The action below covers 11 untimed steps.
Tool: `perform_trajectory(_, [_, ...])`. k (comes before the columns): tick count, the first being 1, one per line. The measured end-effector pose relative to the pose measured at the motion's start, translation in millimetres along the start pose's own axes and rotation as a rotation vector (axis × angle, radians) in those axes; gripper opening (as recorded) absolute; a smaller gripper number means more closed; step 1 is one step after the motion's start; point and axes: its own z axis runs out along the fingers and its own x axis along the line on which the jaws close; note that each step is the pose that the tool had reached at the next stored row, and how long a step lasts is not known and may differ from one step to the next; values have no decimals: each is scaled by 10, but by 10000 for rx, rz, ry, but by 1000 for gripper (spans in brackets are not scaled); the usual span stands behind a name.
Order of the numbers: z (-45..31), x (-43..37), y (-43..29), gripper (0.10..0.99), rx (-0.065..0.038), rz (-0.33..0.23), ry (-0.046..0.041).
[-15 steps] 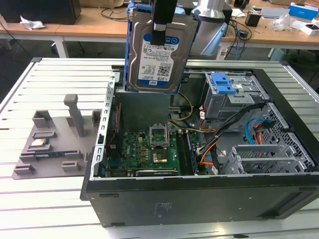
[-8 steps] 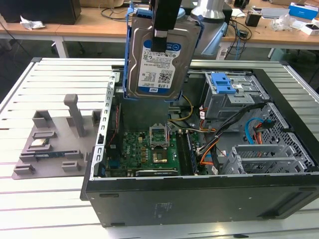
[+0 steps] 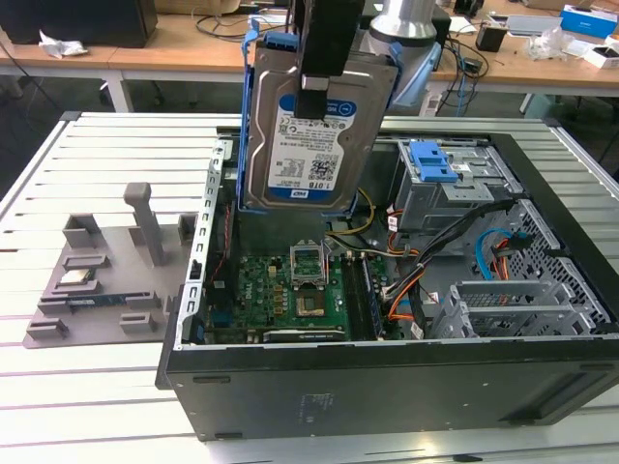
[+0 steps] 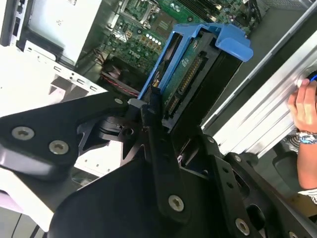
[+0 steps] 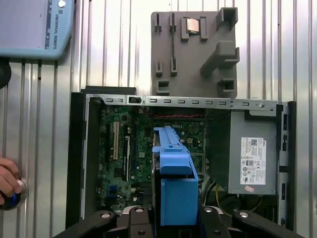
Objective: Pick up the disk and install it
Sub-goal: 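Pick up the disk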
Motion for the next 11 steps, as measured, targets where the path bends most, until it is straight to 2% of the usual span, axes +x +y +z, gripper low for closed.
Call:
perform_trajectory(2, [0, 49, 0, 365, 0, -1, 0])
perform_trajectory(6, [3, 441, 8, 365, 0, -1, 0])
perform_trajectory(7, [6, 573, 10, 365, -1, -1, 0])
perform_trajectory(8, [12, 649, 4, 365, 2, 105, -90])
perform_trajectory(11, [12, 651, -29, 365, 3, 147, -95])
